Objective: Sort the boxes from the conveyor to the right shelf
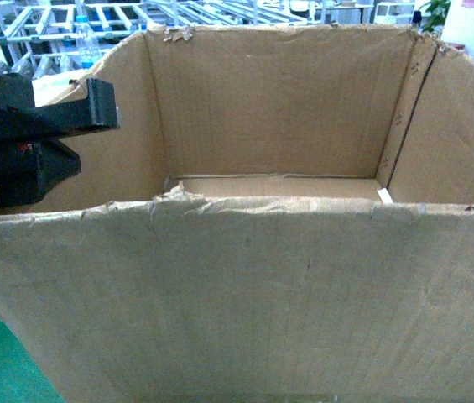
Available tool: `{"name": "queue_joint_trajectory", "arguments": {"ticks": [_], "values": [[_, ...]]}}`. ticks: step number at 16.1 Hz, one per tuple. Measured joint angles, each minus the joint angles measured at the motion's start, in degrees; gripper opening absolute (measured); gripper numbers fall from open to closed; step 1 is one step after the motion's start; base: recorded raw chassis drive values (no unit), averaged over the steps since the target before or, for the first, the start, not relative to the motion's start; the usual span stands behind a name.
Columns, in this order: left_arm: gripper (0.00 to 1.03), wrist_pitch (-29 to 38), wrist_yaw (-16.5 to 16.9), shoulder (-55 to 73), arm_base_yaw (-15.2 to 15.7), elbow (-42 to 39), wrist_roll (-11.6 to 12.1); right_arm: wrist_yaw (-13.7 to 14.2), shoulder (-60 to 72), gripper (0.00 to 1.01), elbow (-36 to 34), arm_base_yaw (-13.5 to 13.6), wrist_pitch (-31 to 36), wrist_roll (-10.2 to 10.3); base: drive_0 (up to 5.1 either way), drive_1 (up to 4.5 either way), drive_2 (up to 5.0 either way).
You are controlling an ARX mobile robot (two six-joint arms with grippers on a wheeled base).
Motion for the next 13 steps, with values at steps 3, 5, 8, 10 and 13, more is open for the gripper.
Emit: {"name": "queue_joint_trajectory", "arguments": {"ticks": [3, 5, 8, 10, 13], "values": [[0.03, 0.42, -2.01, -2.6, -1.01, 0.83, 1.27, -2.1, -1.46, 0.02, 2.51, -0.87, -0.17, -0.52, 0.0, 0.0, 0.0], [0.03, 1.68, -2.93, -4.55, -1.2, 1.09, 2.14, -3.06, -4.26, 0.02, 3.41, -1.11, 1.16, -2.25, 0.0, 0.0, 0.0], [0.03, 1.62, -3.1, -5.03, -1.2, 1.6, 2.4, -3.1, -4.9, 0.02, 3.98, -1.11, 1.05, -3.08, 0.0, 0.0, 0.0], [0.03, 1.46, -3.13, -4.83, -1.2, 1.6, 2.43, -3.17, -4.57, 0.02, 3.98, -1.11, 1.07, -3.06, -0.6, -0.56, -0.6], [0.03, 1.46, -3.28, -4.87, -1.2, 1.6, 2.45, -3.32, -4.57, 0.02, 3.98, -1.09, 1.09, -3.13, -1.5, -1.55, -1.5]]}}
